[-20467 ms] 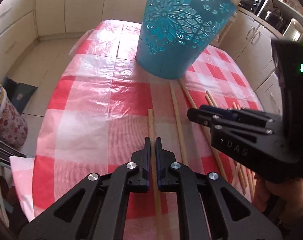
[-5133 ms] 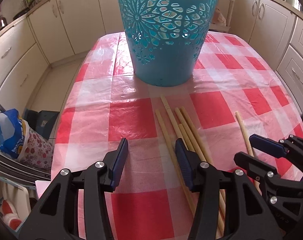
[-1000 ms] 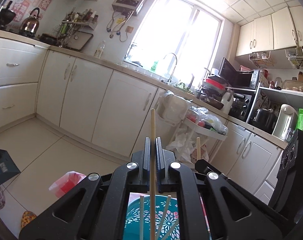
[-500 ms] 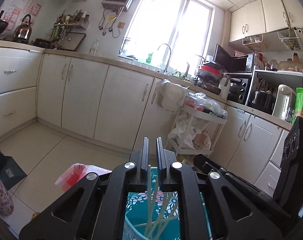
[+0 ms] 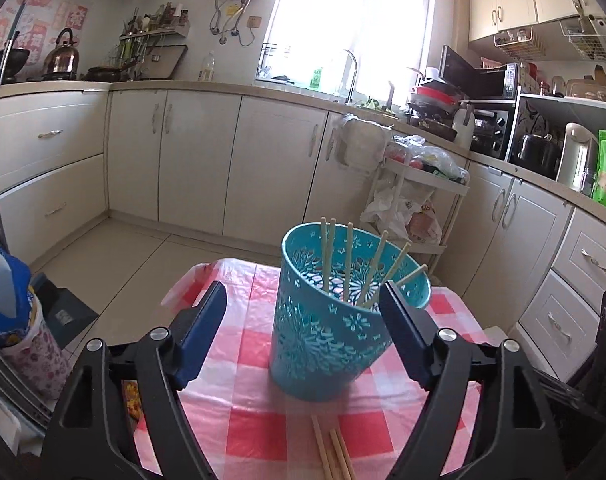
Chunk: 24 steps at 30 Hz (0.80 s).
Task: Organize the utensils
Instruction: 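Open both tools to drop the sticks into the teal bin, then bring both open tools back down to the remaining sticks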
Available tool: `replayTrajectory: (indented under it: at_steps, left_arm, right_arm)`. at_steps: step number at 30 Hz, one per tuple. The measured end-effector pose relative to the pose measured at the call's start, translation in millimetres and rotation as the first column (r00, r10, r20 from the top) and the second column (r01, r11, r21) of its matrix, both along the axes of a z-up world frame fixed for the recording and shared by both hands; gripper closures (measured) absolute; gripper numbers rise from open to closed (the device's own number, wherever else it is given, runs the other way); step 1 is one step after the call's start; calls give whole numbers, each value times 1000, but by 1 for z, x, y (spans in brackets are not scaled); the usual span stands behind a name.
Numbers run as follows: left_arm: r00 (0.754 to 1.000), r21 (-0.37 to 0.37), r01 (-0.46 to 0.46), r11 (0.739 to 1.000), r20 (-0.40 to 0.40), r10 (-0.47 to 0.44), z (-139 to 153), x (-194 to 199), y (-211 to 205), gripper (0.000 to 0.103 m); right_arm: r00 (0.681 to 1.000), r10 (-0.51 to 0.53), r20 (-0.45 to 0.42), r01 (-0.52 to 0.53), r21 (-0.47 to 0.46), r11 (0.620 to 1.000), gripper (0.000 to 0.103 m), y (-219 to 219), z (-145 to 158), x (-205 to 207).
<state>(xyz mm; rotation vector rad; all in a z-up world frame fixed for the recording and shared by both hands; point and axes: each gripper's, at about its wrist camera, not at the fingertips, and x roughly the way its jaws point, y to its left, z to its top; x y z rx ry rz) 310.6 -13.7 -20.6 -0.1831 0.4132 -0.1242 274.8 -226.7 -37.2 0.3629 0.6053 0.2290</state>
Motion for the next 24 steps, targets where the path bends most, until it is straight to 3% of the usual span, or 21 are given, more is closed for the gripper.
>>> replayTrajectory:
  at_steps: [7,9,24]
  left_arm:
    - [996,32,-30,999,-79,32,-4,-36,-1,15]
    - [995,41,-27,999,-96,30,-4,-43,0,13]
    - [993,91,-27,996,-115,37,3,-71,13,9]
  right_arm:
    - [994,-2,-113,-6,-69,998,16,13,-22,-39]
    - [989,-2,-147,-10,-83,996,13,16,-27,-46]
    - [977,5,-214,-34,-134,990,10,34,-35,-69]
